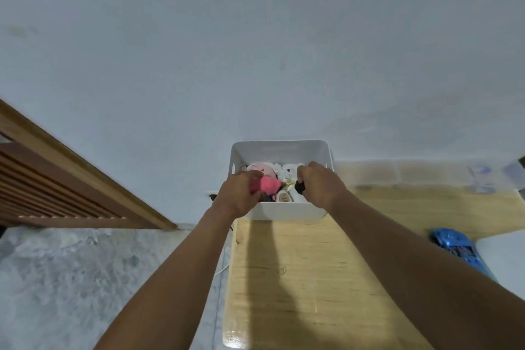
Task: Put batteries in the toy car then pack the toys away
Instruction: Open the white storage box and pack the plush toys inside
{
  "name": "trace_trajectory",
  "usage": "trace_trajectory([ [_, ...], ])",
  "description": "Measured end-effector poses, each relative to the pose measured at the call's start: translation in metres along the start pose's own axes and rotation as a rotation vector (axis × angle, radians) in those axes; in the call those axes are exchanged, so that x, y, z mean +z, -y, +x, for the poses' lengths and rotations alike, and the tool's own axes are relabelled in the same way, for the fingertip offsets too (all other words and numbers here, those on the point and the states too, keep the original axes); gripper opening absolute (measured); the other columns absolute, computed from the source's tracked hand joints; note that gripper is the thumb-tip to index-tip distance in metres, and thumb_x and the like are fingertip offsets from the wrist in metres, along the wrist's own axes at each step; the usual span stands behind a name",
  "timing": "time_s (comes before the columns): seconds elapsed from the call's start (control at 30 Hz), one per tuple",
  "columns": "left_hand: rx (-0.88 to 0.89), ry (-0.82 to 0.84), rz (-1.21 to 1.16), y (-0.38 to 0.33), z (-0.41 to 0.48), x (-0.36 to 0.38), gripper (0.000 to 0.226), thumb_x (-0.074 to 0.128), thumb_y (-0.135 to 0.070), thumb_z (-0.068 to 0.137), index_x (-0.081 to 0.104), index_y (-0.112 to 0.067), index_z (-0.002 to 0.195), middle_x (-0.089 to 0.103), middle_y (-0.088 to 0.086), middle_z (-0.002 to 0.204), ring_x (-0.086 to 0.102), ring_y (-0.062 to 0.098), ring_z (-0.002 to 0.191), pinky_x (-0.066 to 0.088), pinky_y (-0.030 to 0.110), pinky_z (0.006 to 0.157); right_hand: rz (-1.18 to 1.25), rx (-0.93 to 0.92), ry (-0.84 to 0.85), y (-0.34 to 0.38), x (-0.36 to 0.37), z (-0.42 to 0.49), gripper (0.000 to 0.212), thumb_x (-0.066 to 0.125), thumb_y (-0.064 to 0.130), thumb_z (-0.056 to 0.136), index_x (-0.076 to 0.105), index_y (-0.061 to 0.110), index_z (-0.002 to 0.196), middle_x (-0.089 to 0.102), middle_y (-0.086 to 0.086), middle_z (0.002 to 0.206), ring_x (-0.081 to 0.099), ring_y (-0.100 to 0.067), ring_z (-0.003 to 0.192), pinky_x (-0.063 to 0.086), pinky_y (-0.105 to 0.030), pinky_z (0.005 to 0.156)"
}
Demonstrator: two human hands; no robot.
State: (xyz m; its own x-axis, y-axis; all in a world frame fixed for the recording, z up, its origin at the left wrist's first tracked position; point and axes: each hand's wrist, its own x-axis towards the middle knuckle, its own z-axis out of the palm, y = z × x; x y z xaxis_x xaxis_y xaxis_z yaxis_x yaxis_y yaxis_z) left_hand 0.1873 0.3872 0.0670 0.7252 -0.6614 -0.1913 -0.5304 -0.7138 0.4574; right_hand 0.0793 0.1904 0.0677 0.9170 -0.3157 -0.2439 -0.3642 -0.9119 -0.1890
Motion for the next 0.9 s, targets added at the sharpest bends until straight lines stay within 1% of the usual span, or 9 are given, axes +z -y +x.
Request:
trace_trajectory([
  [0.13, 0.022, -0.028, -0.010, -0.003, -0.002, -0.007, 0.044, 0.076, -0.032, 0.089, 0.068, -0.022, 0.132, 0.073, 0.009, 0.119, 0.067, 0.030, 0.107, 0.053, 0.034, 0.090, 0.131, -0.074, -0.034, -0.006, -0.010, -0.004, 0.023, 0.066, 0.031, 0.089, 0.072, 0.023, 0.110, 0.067, -0.004, 0.112, 0.066, -0.025, 0.104, 0.055, -0.038, 0.088],
  [0.2, 0.045, -0.044, -0.026, -0.012, 0.000, -0.014, 0.039, 0.074, -0.033, 0.091, 0.070, -0.021, 0.128, 0.074, 0.007, 0.120, 0.067, 0.029, 0.109, 0.053, 0.036, 0.092, 0.311, -0.074, -0.175, -0.016, -0.019, -0.014, 0.022, 0.065, 0.032, 0.091, 0.072, 0.026, 0.111, 0.069, 0.001, 0.111, 0.065, -0.019, 0.101, 0.053, -0.035, 0.088],
  [0.27, 0.091, -0.045, -0.050, -0.028, 0.005, -0.020, 0.034, 0.069, -0.025, 0.092, 0.070, -0.020, 0.125, 0.073, 0.007, 0.122, 0.066, 0.027, 0.113, 0.053, 0.038, 0.097, 0.467, -0.061, -0.386, -0.036, -0.029, -0.030, 0.018, 0.066, 0.025, 0.092, 0.072, 0.022, 0.108, 0.072, 0.002, 0.106, 0.066, -0.016, 0.097, 0.052, -0.031, 0.087],
  [0.33, 0.165, -0.050, -0.047, -0.050, 0.014, -0.020, 0.032, 0.066, -0.020, 0.092, 0.070, -0.020, 0.124, 0.072, 0.007, 0.122, 0.066, 0.027, 0.114, 0.051, 0.039, 0.100, 0.533, -0.015, -0.570, -0.064, -0.035, -0.050, 0.016, 0.068, 0.015, 0.090, 0.074, 0.017, 0.104, 0.074, 0.000, 0.101, 0.068, -0.017, 0.093, 0.054, -0.033, 0.086],
  [0.37, 0.209, -0.054, -0.041, -0.065, 0.019, -0.018, 0.031, 0.065, -0.021, 0.092, 0.071, -0.021, 0.123, 0.072, 0.007, 0.122, 0.066, 0.026, 0.115, 0.050, 0.038, 0.100, 0.539, 0.043, -0.612, -0.080, -0.036, -0.061, 0.016, 0.068, 0.013, 0.089, 0.074, 0.017, 0.103, 0.075, 0.000, 0.099, 0.068, -0.017, 0.092, 0.055, -0.034, 0.086],
  [0.53, 0.439, 0.025, -0.044, -0.170, 0.041, 0.013, 0.030, 0.068, -0.026, 0.095, 0.070, -0.024, 0.124, 0.071, 0.001, 0.123, 0.064, 0.021, 0.116, 0.047, 0.034, 0.100, 0.470, 0.475, -0.491, -0.184, -0.020, -0.136, 0.020, 0.063, 0.026, 0.090, 0.068, 0.028, 0.110, 0.068, 0.004, 0.108, 0.064, -0.022, 0.102, 0.051, -0.036, 0.093],
  [0.67, 0.592, 0.211, -0.034, -0.270, 0.057, 0.062, 0.035, 0.069, -0.030, 0.094, 0.066, -0.028, 0.129, 0.068, 0.000, 0.127, 0.062, 0.022, 0.120, 0.048, 0.038, 0.103, 0.438, 0.769, -0.377, -0.260, 0.001, -0.212, 0.030, 0.064, 0.028, 0.090, 0.062, 0.027, 0.120, 0.063, -0.002, 0.118, 0.059, -0.025, 0.114, 0.046, -0.036, 0.096],
  [0.8, 0.699, 0.441, 0.063, -0.364, 0.061, 0.132, 0.044, 0.070, -0.031, 0.095, 0.061, -0.026, 0.137, 0.063, 0.007, 0.135, 0.059, 0.025, 0.124, 0.045, 0.033, 0.102, 0.495, 0.995, -0.231, -0.317, 0.030, -0.279, 0.045, 0.065, 0.039, 0.089, 0.054, 0.029, 0.131, 0.055, -0.006, 0.135, 0.054, -0.029, 0.122, 0.047, -0.043, 0.101],
  [0.9, 0.750, 0.584, 0.155, -0.417, 0.059, 0.191, 0.050, 0.068, -0.034, 0.097, 0.054, -0.026, 0.145, 0.056, 0.008, 0.146, 0.051, 0.027, 0.136, 0.041, 0.036, 0.109, 0.559, 1.137, -0.127, -0.342, 0.055, -0.315, 0.055, 0.065, 0.046, 0.089, 0.047, 0.034, 0.139, 0.042, -0.005, 0.147, 0.048, -0.033, 0.129, 0.046, -0.049, 0.102],
])
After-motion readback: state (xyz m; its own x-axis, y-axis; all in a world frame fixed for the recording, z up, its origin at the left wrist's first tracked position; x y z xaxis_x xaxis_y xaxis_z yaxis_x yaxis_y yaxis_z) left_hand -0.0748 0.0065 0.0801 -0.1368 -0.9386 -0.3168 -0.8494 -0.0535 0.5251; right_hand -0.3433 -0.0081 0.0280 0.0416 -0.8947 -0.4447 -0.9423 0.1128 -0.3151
